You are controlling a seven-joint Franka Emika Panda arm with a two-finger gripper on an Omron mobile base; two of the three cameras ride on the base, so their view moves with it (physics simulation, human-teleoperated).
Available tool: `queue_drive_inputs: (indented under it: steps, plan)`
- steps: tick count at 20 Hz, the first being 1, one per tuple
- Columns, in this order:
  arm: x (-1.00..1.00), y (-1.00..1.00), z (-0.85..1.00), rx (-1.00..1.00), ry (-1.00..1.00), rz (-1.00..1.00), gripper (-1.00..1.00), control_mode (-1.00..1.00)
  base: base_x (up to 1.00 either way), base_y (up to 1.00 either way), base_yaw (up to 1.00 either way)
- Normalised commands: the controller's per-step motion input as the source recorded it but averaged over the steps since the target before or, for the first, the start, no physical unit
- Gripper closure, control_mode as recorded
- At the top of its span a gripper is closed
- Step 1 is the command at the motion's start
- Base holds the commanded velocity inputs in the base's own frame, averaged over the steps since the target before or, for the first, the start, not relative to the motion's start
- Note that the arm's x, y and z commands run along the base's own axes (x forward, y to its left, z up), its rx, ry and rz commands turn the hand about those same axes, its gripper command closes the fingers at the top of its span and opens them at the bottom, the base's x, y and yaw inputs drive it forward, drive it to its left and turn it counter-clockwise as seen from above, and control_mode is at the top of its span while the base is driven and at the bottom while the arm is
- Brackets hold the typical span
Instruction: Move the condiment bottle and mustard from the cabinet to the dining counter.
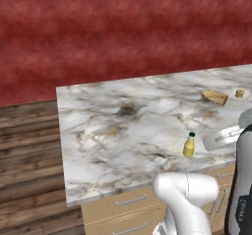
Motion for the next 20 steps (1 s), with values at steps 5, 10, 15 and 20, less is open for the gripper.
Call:
queue_drive_inputs:
  steps: [5, 10, 15, 20]
  plan:
    - [-0.06, 0.41, 0.0, -0.29, 0.2, -0.15, -1.0, -1.0, 0.0, 0.0, 0.0]
    - [0.0, 0.01, 0.0, -0.03, 0.07, -0.02, -1.0, -1.0, 0.0, 0.0, 0.0]
    - [0.0, -0.04, 0.0, 0.03, 0.0, 0.0, -1.0, -1.0, 0.0, 0.0, 0.0]
    - [0.0, 0.0, -0.03, 0.01, 0.0, 0.0, -1.0, -1.0, 0.0, 0.0, 0.0]
